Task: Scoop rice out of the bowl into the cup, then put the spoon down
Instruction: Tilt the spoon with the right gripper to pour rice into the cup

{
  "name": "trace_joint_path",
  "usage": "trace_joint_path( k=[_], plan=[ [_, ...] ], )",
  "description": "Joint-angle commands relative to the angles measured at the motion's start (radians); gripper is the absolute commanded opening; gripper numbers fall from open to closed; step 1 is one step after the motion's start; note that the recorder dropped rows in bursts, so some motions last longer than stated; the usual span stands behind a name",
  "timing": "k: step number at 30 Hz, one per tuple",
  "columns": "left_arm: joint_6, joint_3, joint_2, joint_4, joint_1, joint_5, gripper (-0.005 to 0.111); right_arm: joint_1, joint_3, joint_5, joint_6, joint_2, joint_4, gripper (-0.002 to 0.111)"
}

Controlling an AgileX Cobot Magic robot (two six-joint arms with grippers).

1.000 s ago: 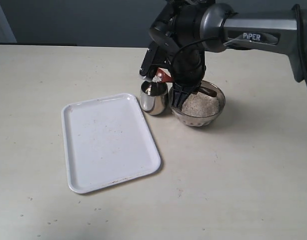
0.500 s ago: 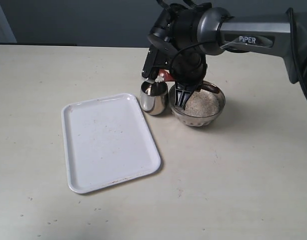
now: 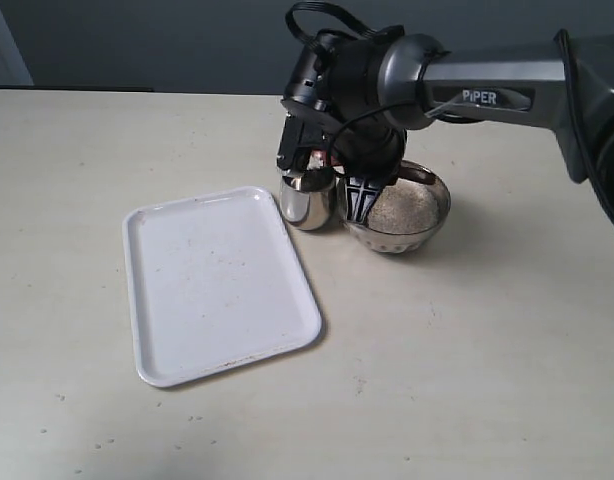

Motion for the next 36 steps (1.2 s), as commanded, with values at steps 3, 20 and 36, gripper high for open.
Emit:
trace_joint_path(
  k=[3,20,36],
  plan=[
    [-0.003,-0.002,-0.004,-0.001,-0.005,-0.012,0.001,0.004,0.013,-0.01,0.038,-0.004,-0.044,-0.001],
    [-0.003,-0.002,-0.004,-0.001,-0.005,-0.012,0.001,0.004,0.022,-0.021,0.087,-0.004,-0.079,-0.001],
    [-0.003,-0.002,-0.004,0.002,-0.005,-0.012,0.001,0.004,0.083,-0.043,0.103,-0.004,-0.1,-0.001]
  ],
)
